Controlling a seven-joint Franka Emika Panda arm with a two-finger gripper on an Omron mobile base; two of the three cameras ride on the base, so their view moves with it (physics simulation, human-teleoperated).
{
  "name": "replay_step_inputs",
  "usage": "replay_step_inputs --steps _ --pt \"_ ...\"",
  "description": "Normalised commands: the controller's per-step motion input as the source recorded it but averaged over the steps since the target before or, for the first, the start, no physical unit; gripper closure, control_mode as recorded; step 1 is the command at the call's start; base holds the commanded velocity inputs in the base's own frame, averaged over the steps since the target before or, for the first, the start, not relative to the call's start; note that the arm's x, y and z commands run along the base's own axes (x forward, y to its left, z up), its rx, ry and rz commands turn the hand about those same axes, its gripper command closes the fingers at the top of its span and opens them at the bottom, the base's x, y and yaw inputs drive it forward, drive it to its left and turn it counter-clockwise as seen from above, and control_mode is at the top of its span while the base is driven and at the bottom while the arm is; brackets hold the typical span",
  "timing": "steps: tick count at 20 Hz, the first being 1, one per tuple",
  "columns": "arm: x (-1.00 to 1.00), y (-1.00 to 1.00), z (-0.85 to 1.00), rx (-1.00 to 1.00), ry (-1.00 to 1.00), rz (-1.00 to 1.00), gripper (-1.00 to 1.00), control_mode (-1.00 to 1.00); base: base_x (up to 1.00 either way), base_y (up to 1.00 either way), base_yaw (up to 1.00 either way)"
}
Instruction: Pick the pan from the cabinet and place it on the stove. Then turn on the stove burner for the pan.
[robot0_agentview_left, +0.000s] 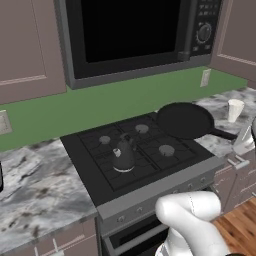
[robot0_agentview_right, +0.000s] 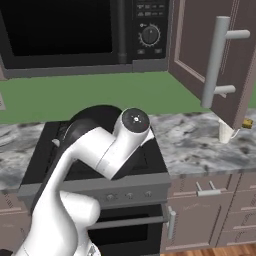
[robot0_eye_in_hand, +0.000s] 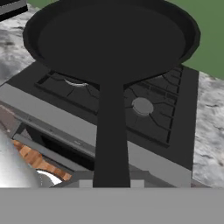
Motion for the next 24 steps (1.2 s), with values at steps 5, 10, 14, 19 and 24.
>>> replay_step_inputs --steps 5,10,14,19,24 --pt "0.38 -0.03 -0.29 0.0 0.04 0.01 1.0 -1.0 0.0 0.0 0.0" --pt "0.44 -0.04 -0.27 0.0 0.04 0.02 1.0 -1.0 0.0 0.0 0.0" --pt "0.41 -0.1 -0.26 0.0 0.02 0.01 1.0 -1.0 0.0 0.0 0.0" --pt "0.35 -0.17 -0.25 0.0 0.0 0.04 1.0 -1.0 0.0 0.0 0.0" --pt "0.26 -0.14 -0.28 0.0 0.03 0.06 1.0 -1.0 0.0 0.0 0.0"
